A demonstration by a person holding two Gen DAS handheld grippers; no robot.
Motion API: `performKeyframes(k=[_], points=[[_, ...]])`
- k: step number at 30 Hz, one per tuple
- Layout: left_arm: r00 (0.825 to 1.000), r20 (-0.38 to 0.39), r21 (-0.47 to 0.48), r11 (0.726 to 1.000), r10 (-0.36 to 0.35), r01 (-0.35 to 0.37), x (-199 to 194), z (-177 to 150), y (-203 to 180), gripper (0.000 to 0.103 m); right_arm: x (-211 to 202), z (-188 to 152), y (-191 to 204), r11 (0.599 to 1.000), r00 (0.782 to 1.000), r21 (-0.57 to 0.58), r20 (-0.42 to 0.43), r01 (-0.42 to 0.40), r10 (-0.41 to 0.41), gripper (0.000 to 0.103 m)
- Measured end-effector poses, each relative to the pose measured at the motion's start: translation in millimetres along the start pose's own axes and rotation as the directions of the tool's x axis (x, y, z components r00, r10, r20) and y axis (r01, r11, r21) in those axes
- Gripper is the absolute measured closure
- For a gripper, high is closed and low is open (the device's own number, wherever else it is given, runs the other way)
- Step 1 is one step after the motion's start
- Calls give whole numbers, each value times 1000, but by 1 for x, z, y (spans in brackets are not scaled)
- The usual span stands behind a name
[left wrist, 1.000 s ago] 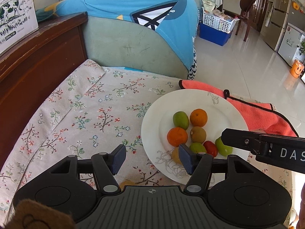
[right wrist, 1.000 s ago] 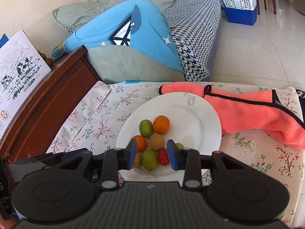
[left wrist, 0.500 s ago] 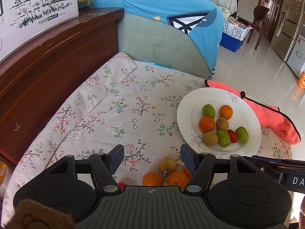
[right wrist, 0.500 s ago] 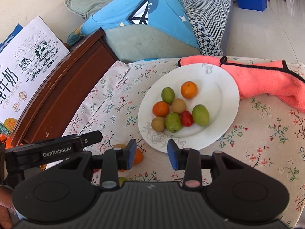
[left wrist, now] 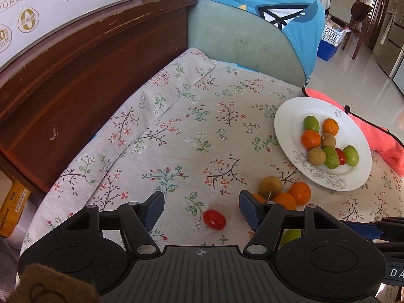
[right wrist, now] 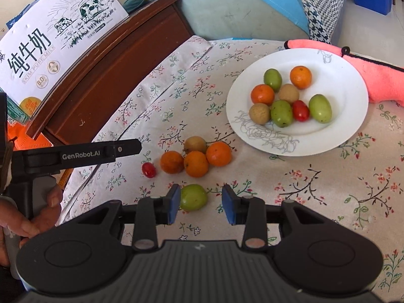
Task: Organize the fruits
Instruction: 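Move both tools back over the remaining fruits toward the cherry tomato and green fruit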
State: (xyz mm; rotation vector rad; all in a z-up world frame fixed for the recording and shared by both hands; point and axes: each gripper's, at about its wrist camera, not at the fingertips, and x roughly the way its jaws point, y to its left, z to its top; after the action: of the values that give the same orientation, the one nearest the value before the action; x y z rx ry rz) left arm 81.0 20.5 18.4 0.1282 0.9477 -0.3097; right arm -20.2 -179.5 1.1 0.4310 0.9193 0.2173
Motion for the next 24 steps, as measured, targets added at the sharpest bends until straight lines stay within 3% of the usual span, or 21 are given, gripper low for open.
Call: performKeyframes(k=[8, 24], points=[[999, -38, 51, 999, -18, 20, 12, -18, 4, 38, 15, -5, 15, 999, 999, -46, -44, -8, 6, 61], [998, -21, 145, 987, -66, 68, 29, -29, -8, 40, 33, -9, 25, 994, 996, -105, -72, 39, -47, 61]])
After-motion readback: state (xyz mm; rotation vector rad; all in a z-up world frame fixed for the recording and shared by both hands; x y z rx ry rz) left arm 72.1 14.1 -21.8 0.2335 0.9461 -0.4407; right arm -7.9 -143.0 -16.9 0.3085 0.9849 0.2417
